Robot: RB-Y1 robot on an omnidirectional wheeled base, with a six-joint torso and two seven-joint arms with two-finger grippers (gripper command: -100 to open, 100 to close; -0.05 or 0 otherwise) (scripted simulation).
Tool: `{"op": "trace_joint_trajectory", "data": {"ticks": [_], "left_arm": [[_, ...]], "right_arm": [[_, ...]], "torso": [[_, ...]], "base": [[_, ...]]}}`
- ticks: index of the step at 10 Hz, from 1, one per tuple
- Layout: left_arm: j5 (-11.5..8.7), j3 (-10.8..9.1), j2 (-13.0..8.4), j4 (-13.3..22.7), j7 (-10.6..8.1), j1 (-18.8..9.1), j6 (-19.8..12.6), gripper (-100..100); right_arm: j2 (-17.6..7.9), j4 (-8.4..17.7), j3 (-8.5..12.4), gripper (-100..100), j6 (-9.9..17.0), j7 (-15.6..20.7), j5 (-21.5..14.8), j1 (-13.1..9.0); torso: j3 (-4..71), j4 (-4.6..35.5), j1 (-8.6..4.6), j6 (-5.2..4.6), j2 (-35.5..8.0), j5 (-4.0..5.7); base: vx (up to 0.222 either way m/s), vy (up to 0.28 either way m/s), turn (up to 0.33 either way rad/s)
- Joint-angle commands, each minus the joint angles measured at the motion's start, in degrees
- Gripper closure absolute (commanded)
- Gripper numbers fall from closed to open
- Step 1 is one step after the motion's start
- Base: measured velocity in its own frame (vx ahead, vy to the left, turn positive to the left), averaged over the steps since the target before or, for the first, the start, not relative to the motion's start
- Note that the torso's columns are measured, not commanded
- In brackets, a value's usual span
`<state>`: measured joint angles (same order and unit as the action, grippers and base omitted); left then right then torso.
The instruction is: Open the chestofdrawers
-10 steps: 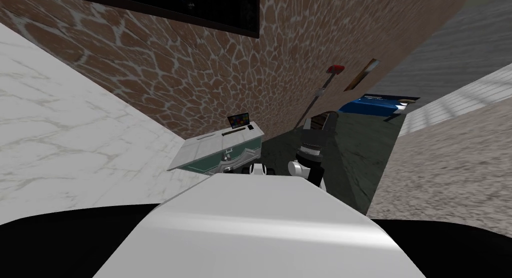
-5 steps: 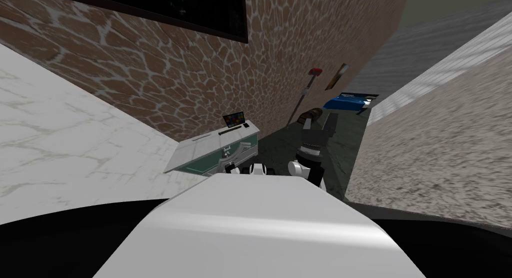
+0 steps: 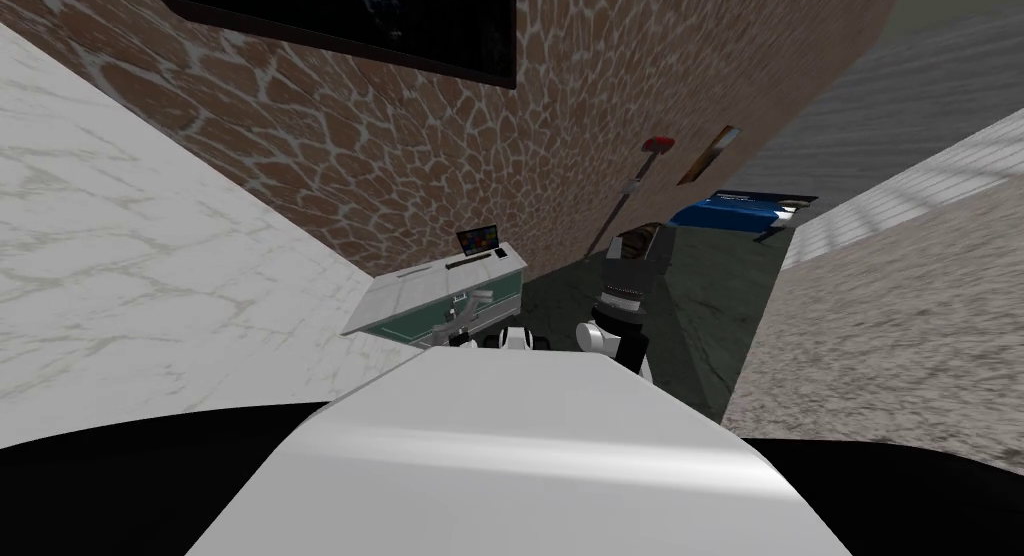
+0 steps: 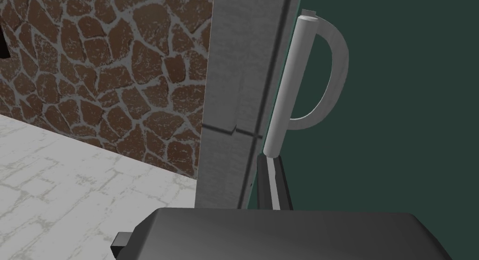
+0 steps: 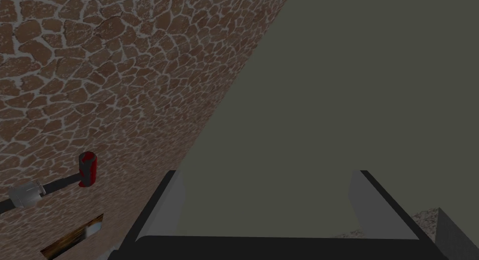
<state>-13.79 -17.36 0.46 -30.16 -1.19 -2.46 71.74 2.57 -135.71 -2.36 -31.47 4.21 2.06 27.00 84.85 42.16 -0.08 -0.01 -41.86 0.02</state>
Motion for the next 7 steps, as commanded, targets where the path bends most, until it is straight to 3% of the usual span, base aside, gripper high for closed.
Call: {"op": "trace_joint_trajectory", "data": {"ticks": [1, 2, 3, 4, 6, 7], "left_arm": [[1.97, 3.01, -0.38, -3.11, -2.52, 4.52, 0.92, 100], [1.97, 3.01, -0.38, -3.11, -2.52, 5.39, 0.92, 100], [3.16, 4.85, -0.54, -5.23, -3.87, 7.63, 1.25, 100], [3.16, 4.85, -0.54, -5.23, -3.87, 8.36, 1.25, 100], [5.56, 8.52, -0.86, -9.47, -6.58, 12.66, 1.91, 100], [5.56, 8.52, -0.86, -9.47, -6.58, 14.03, 1.91, 100]], "right_arm": [[0.0, 0.0, 0.0, 0, 0.0, 0.0, 0.0, -0.02], [0.0, 0.01, 0.0, 0, 0.01, 0.0, 0.0, -0.02], [0.0, 0.01, 0.0, 0, 0.01, 0.0, 0.0, -0.03], [0.0, 0.01, 0.0, 0, 0.01, 0.0, 0.0, -0.02], [0.0, 0.01, 0.0, 0, 0.01, 0.0, 0.0, -0.02], [0.0, 0.01, 0.0, 0, 0.01, 0.0, 0.0, -0.02]], "torso": [[-0.27, 0.11, 0.08, -0.18, -0.39, -0.09], [-0.35, 0.18, 0.14, -0.16, -0.47, -0.09], [-0.4, 0.19, 0.11, -0.09, -0.6, -0.05], [-0.34, 0.16, 0.1, 0.0, -0.5, -0.03], [-0.27, 0.11, 0.07, 0.04, -0.4, -0.02], [-0.15, 0.07, -0.02, 0.0, -0.22, 0.0]], "base": [[0.149, -0.016, 0.216], [0.105, -0.018, 0.127], [0.119, -0.012, 0.237], [0.1, -0.018, 0.127], [0.146, -0.034, 0.311], [0.141, -0.048, 0.119]]}}
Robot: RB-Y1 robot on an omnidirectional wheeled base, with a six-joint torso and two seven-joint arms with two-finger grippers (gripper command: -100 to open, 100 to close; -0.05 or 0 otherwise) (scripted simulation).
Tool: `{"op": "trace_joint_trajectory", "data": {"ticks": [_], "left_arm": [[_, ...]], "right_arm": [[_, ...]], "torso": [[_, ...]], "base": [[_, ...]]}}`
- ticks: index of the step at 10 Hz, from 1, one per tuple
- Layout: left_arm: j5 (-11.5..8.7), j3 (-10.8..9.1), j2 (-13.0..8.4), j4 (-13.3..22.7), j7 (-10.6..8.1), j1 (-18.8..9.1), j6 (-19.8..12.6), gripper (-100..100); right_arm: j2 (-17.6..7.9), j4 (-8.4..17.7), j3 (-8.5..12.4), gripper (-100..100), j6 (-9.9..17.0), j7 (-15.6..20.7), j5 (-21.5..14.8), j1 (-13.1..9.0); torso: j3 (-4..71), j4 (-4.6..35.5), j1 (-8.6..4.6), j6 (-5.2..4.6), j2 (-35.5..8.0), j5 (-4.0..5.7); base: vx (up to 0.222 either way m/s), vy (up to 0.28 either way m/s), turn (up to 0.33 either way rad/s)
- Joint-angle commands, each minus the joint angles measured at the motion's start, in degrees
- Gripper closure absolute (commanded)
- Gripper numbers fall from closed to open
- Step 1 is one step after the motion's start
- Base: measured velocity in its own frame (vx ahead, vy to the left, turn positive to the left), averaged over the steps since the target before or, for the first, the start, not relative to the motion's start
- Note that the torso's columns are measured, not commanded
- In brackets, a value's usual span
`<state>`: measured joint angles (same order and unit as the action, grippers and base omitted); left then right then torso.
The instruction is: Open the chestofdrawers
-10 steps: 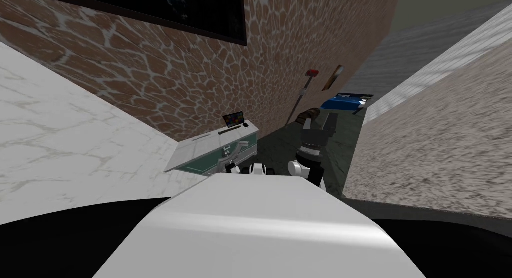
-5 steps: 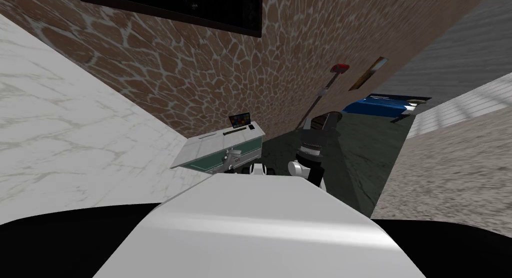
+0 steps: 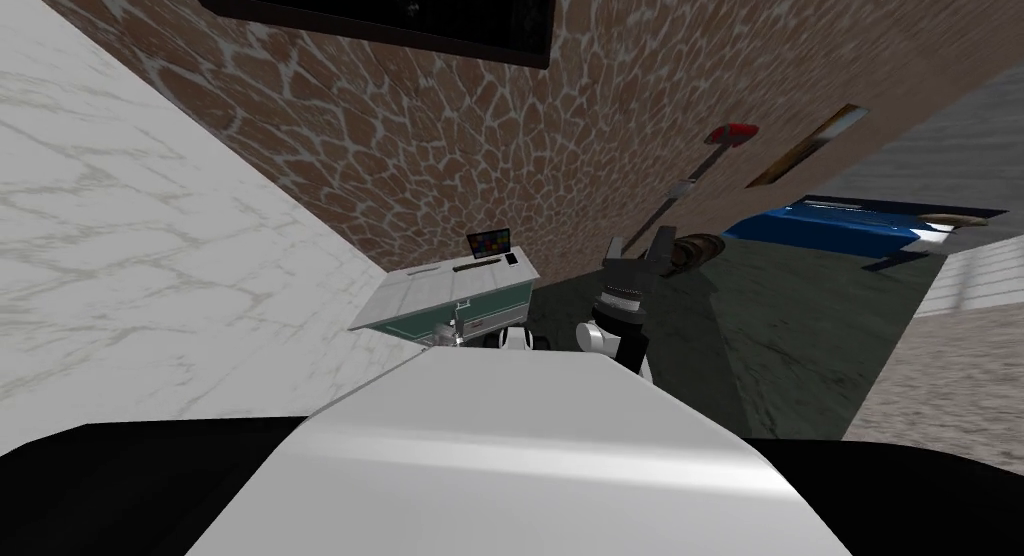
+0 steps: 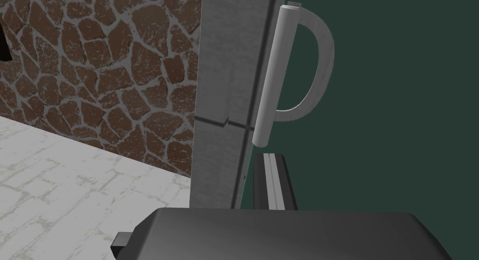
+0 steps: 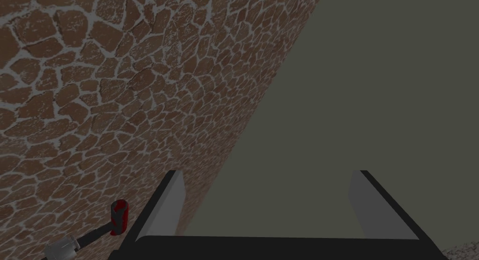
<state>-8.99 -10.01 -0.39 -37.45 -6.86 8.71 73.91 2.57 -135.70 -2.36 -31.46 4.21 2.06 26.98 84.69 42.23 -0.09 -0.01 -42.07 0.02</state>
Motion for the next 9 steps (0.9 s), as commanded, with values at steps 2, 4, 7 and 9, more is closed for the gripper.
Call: {"op": "trace_joint_trajectory", "data": {"ticks": [2, 4, 7, 9], "left_arm": [[1.96, 3.0, -0.17, -4.3, -2.26, 6.01, 0.06, 100], [3.16, 4.84, -0.33, -6.42, -3.61, 9.04, 0.39, 100], [4.19, 6.43, -0.62, -8.74, -4.99, 11.67, 0.54, 100], [4.21, 6.48, -3.28, -9.11, -5.09, 11.76, 0.23, -100]], "right_arm": [[0.0, 0.0, 0.0, 0, 0.0, 0.0, 0.0, 0.0], [0.0, 0.0, 0.0, 0, 0.0, 0.0, 0.0, -0.01], [0.0, 0.0, 0.0, 0, 0.0, 0.0, 0.0, -0.02], [0.0, 0.01, 0.0, 0, 0.01, 0.0, 0.0, -0.03]], "torso": [[-0.11, 0.04, 0.02, -0.07, -0.16, -0.06], [-0.19, 0.08, 0.1, 0.01, -0.3, -0.03], [-0.11, 0.05, 0.11, -0.03, -0.2, -0.03], [-0.26, 0.11, 0.18, 0.0, -0.43, -0.04]], "base": [[0.118, -0.047, 0.206], [0.091, -0.041, 0.166], [0.081, -0.029, 0.146], [0.0, -0.003, 0.006]]}}
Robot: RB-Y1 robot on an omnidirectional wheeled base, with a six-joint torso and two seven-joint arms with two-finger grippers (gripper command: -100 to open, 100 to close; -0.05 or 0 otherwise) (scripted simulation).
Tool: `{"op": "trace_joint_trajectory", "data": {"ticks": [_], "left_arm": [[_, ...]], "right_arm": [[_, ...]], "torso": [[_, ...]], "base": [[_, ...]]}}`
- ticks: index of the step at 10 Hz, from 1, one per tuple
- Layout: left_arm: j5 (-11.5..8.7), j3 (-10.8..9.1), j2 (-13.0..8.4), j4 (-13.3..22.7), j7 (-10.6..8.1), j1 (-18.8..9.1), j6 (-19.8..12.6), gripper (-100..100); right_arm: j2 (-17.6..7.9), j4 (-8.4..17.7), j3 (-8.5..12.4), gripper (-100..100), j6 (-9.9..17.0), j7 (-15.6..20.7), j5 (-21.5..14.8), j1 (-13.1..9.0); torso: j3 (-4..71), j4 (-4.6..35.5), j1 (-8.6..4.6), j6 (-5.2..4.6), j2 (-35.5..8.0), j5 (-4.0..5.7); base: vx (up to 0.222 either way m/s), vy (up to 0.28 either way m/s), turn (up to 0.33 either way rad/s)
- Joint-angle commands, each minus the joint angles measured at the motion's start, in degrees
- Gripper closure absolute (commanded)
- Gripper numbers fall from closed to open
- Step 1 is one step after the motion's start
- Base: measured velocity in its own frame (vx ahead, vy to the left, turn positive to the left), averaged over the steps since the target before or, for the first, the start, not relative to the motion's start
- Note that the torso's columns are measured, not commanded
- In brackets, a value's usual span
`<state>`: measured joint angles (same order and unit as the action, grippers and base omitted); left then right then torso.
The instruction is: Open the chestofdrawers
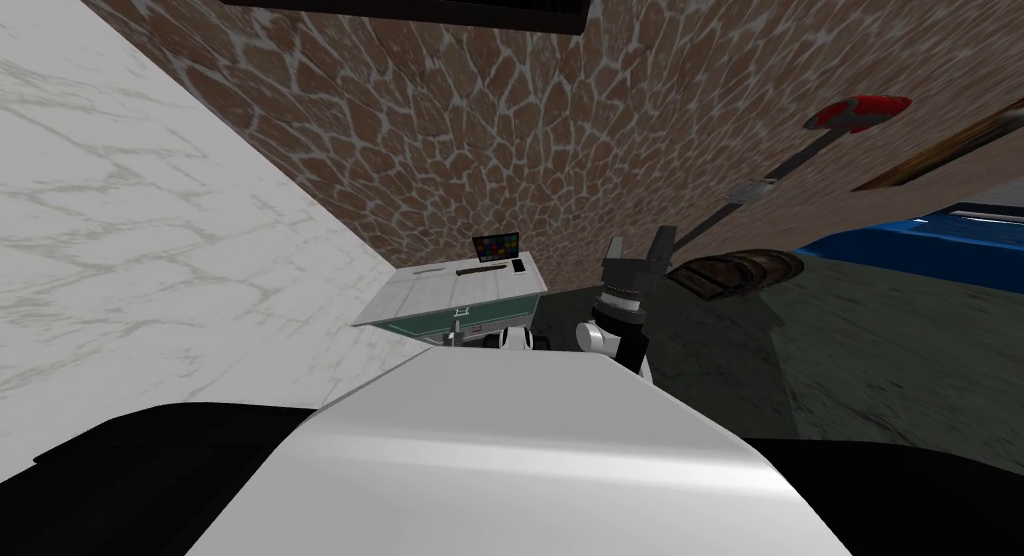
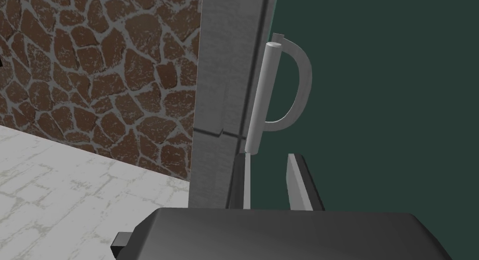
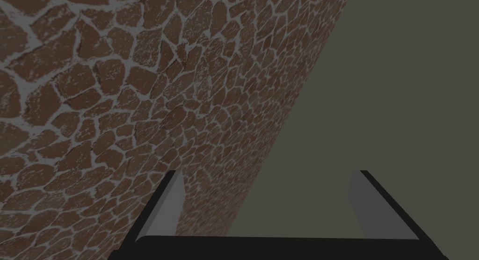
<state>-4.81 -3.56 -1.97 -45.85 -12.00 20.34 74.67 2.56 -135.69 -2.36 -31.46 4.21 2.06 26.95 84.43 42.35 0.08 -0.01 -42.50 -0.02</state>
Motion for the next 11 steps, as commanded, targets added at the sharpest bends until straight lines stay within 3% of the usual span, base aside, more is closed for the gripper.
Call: {"op": "trace_joint_trajectory", "data": {"ticks": [1, 4, 7, 9, 11], "left_arm": [[0.02, 0.03, -2.73, -0.87, 0.02, 0.12, -0.69, -100], [-0.06, -0.01, -6.03, -2.44, -0.2, 0.02, -2.18, -100], [-0.17, -0.06, -4.84, -4.58, -0.5, -0.21, -4.64, -100], [-0.27, -0.1, -5.6, -6.52, -0.76, -0.39, -6.8, -100], [-0.32, -0.12, -4.38, -7.78, -0.92, -0.58, -8.53, -100]], "right_arm": [[0.0, 0.0, 0.0, 0, 0.0, 0.0, 0.0, 0.0], [0.0, 0.0, 0.0, 0, 0.0, 0.0, 0.0, 0.0], [0.0, 0.0, 0.0, 0, 0.0, 0.0, 0.0, 0.0], [0.0, 0.0, 0.0, 0, 0.0, 0.0, 0.0, 0.0], [0.0, 0.0, 0.0, 0, 0.0, 0.0, 0.0, 0.0]], "torso": [[0.05, -0.02, -0.04, 0.0, 0.07, 0.01], [0.15, -0.07, -0.11, 0.01, 0.23, 0.03], [0.11, -0.05, -0.12, 0.01, 0.18, 0.03], [0.14, -0.06, -0.07, 0.01, 0.22, 0.02], [0.14, -0.07, -0.1, 0.01, 0.22, 0.02]], "base": [[-0.007, -0.004, -0.004], [-0.015, -0.014, 0.002], [-0.032, -0.032, 0.003], [-0.033, -0.031, 0.003], [-0.031, -0.036, 0.003]]}}
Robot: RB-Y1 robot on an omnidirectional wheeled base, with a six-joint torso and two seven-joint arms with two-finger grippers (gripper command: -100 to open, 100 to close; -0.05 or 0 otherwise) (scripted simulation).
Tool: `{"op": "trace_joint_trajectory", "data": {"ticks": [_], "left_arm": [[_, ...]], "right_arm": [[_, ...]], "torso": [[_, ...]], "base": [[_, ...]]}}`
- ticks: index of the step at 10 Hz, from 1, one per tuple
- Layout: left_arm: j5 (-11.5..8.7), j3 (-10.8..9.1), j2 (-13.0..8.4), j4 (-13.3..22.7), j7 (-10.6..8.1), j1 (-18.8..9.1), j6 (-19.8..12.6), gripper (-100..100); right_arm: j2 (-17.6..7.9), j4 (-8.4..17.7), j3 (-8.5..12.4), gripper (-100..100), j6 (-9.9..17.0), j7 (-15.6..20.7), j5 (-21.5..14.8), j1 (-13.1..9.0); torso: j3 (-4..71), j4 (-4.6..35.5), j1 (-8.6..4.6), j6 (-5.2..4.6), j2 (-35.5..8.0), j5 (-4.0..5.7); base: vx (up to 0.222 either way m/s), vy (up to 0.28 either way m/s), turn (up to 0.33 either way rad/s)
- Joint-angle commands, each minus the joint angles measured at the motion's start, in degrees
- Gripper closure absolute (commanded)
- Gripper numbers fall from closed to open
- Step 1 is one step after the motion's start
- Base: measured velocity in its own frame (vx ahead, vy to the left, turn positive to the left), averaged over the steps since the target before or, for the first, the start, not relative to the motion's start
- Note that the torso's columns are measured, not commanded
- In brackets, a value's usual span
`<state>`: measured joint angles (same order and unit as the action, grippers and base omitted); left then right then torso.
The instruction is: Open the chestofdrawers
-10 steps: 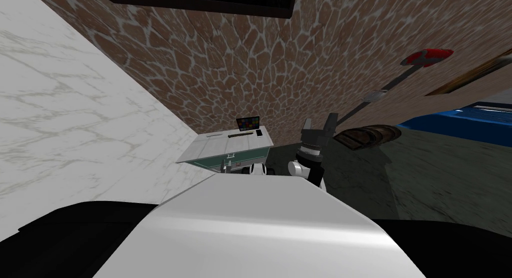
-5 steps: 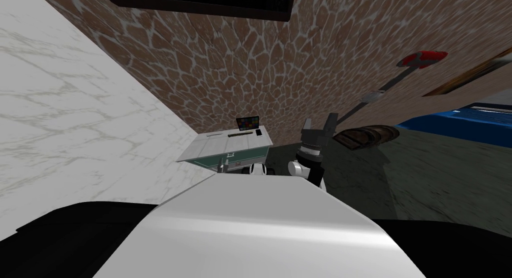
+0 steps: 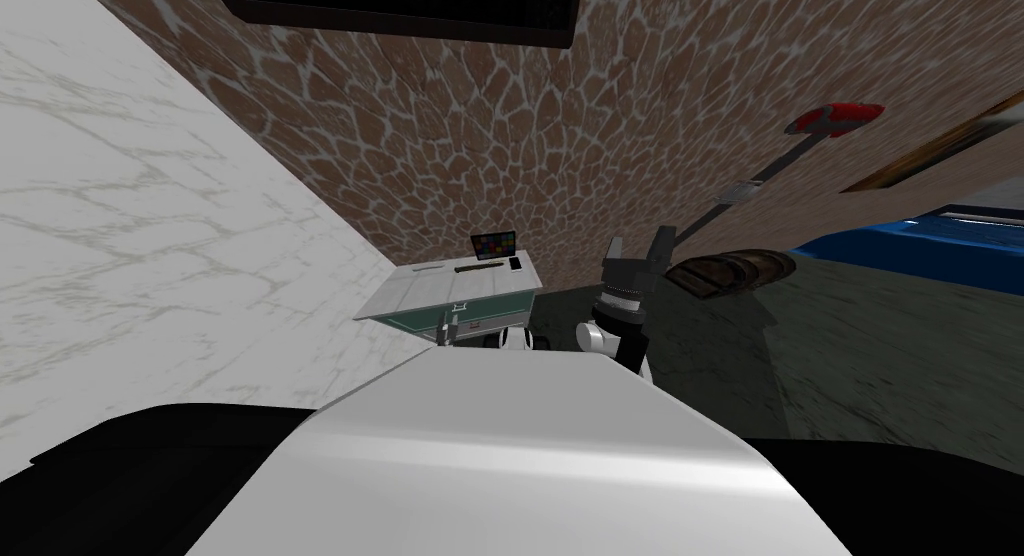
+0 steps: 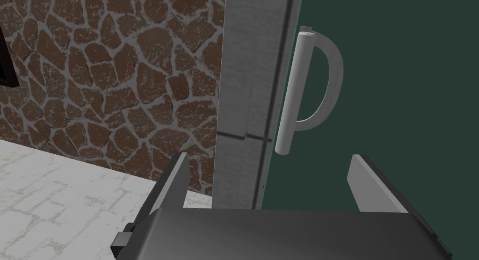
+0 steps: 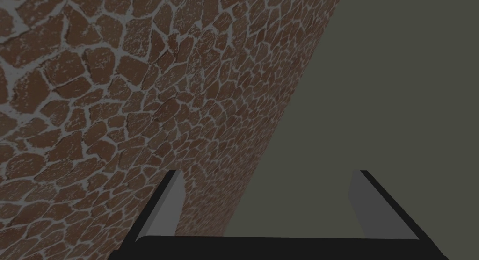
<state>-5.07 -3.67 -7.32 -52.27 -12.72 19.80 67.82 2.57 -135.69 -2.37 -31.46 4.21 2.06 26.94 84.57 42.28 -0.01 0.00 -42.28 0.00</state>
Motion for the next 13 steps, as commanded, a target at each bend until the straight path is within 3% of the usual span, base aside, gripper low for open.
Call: {"op": "trace_joint_trajectory", "data": {"ticks": [1, 3, 7, 8, 9, 13], "left_arm": [[-0.07, -0.03, 2.09, -1.75, -0.25, -0.09, -2.2, -100], [-0.09, -0.03, 4.59, -2.2, -0.31, -0.15, -2.79, -100], [-0.55, -0.62, 2.69, -5.55, -0.91, -1.05, -7.19, -100], [-0.46, -0.48, 2.88, -5.34, -0.86, -0.56, -6.37, -100], [-0.3, -0.29, 3.39, -3.76, -0.57, -0.51, -4.8, 100], [-0.15, -0.11, 3.79, -2.48, -0.39, -0.31, -3.52, 100]], "right_arm": [[0.0, 0.0, 0.0, 0, 0.0, 0.0, 0.0, 0.0], [0.0, 0.0, 0.0, 0, 0.0, 0.0, 0.0, 0.0], [0.0, 0.0, 0.0, 0, 0.0, 0.0, 0.0, 0.01], [0.0, 0.0, 0.0, 0, 0.0, 0.0, 0.0, 0.01], [0.0, 0.0, 0.0, 0, 0.0, 0.0, 0.0, 0.01], [0.0, 0.0, 0.0, 0, 0.0, 0.0, 0.0, 0.0]], "torso": [[0.0, 0.0, 0.0, 0.0, 0.0, 0.0], [0.01, 0.0, 0.05, 0.0, 0.02, -0.01], [0.03, -0.01, -0.01, 0.0, 0.05, 0.01], [0.02, -0.01, -0.04, 0.0, 0.04, 0.01], [-0.01, 0.0, 0.02, 0.0, -0.03, 0.0], [-0.06, 0.06, -0.02, 0.0, -0.1, 0.04]], "base": [[-0.028, -0.026, 0.002], [-0.016, -0.014, 0.001], [0.011, -0.016, 0.002], [0.013, -0.014, 0.001], [-0.006, 0.009, -0.004], [-0.014, 0.016, -0.001]]}}
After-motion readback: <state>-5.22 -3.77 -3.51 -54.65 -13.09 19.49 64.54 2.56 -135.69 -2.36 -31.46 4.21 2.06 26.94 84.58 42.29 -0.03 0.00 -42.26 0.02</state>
